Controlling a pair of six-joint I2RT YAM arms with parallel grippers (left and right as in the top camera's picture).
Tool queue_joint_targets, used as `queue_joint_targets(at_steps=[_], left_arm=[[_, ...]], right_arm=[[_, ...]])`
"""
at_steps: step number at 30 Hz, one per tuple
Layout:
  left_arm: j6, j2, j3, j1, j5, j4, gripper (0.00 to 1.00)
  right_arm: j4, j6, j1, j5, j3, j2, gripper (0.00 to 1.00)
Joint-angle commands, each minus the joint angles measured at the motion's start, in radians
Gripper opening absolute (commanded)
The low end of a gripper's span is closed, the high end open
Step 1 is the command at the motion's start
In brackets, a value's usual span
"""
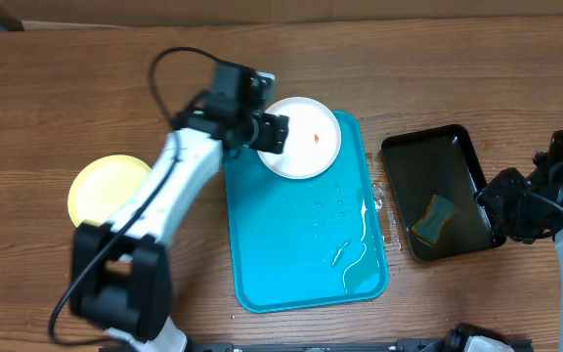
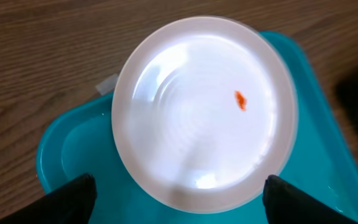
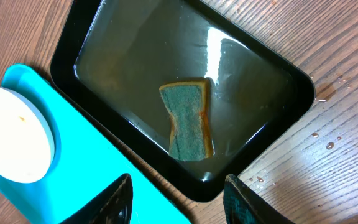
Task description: Clean dirty plates on tray and stack at the side
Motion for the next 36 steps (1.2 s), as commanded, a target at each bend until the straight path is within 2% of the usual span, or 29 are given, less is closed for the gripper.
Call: queue_joint_targets(at_steps=[1, 5, 9, 12, 14, 16, 21, 30, 36], left_arm=[[-0.128, 0.063, 0.008, -0.003, -0.199, 0.039, 0.78], [-0.196, 0.127, 0.008, 0.016, -0.19, 0.06, 0.75], [-0.195, 0.197, 0.008, 0.026, -0.083, 0.08, 0.68], [-0.192, 0.239, 0.008, 0.026, -0.026, 0.08, 0.54], [-0.191, 0.251, 0.008, 0.026, -0.003, 0.072, 0.32], [-0.188, 0.248, 0.009, 0.026, 0.021, 0.063, 0.18], [-0.185, 0.217, 0.057, 0.023, 0.053, -0.044, 0.04], [-0.145, 0.164, 0.095, -0.013, 0.079, -0.388, 0.04], [-0.149, 0.165, 0.062, -0.06, 0.102, -0.451, 0.04]], right_arm=[[0.003, -0.006, -0.003, -0.002, 0.014, -0.006, 0.49], [0.003, -0.006, -0.003, -0.002, 0.014, -0.006, 0.49], [0.003, -0.006, -0.003, -0.002, 0.014, -0.006, 0.49], [0.003, -0.006, -0.003, -0.002, 0.014, -0.006, 0.49], [0.003, -0.007, -0.003, -0.002, 0.014, -0.006, 0.49], [0.003, -0.007, -0.003, -0.002, 0.014, -0.006, 0.49], [0.008, -0.032, 0.003, -0.034, 0.014, -0.006, 0.48], [0.062, -0.074, 0.142, -0.038, -0.019, 0.019, 0.48], [0.187, 0.006, 0.197, 0.024, -0.138, 0.12, 0.47]])
